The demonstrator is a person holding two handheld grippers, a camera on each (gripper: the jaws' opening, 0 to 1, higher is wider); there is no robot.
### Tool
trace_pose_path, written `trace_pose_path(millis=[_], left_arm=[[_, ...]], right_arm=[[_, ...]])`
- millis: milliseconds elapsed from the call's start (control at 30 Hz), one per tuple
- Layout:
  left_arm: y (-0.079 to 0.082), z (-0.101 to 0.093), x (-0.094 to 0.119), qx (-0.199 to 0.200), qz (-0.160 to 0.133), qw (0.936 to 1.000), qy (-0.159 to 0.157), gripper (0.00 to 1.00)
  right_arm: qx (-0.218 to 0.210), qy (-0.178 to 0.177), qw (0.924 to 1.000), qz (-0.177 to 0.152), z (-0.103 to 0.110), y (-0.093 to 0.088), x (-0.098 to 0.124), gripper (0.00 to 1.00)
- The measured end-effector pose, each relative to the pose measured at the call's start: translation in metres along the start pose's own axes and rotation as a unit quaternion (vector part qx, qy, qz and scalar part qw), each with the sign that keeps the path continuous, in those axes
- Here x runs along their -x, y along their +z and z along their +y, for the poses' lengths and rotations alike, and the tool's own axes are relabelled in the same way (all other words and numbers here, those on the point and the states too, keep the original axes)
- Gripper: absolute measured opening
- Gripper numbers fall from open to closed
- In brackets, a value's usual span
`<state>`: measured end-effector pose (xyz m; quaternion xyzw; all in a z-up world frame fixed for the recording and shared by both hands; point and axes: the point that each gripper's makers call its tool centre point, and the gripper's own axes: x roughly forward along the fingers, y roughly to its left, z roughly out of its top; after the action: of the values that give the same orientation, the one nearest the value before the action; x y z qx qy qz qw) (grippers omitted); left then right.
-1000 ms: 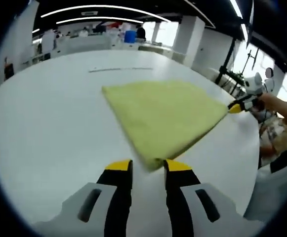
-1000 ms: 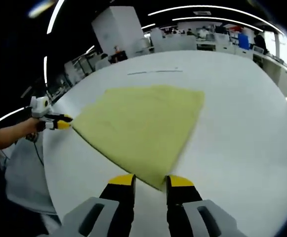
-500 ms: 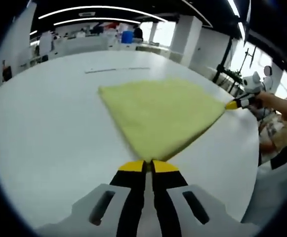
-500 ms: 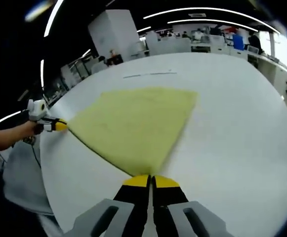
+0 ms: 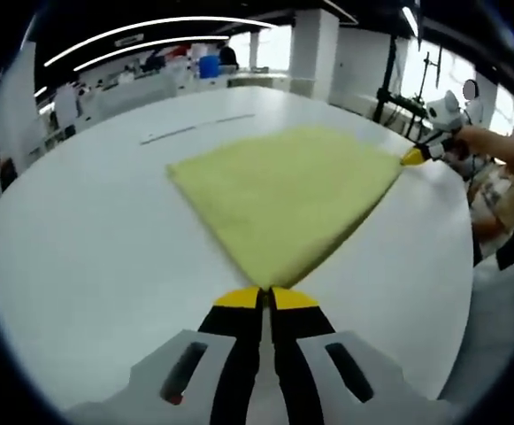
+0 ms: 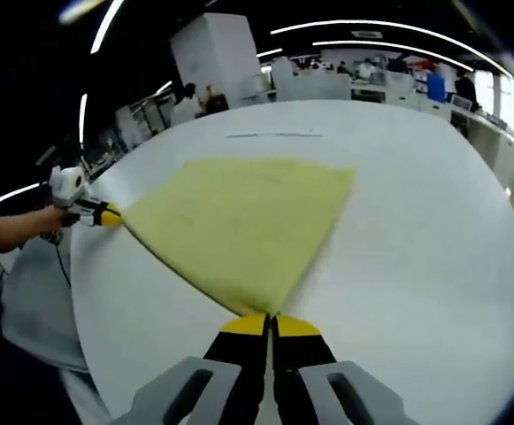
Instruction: Fold the garment on the visible template until the final outline fits inside the template.
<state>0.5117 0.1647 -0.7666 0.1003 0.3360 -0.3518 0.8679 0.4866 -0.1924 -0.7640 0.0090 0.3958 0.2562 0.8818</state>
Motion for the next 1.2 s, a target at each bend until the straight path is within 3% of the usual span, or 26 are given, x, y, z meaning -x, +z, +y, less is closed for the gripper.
trace_pose_path(millis=[533, 1200], left_arm=[[-0.009, -0.022, 0.009, -0.015, 0.007, 0.9999, 0.0, 0.0], [-0.019, -0.033, 0.018, -0.014, 0.011, 0.9998, -0.001, 0.0]], right_arm=[[0.014, -0.002, 0.9997, 0.022, 0.007, -0.022, 0.013, 0.0], [-0.005, 0.003, 0.9998, 0.019, 0.016, -0.038, 0.025, 0.0]])
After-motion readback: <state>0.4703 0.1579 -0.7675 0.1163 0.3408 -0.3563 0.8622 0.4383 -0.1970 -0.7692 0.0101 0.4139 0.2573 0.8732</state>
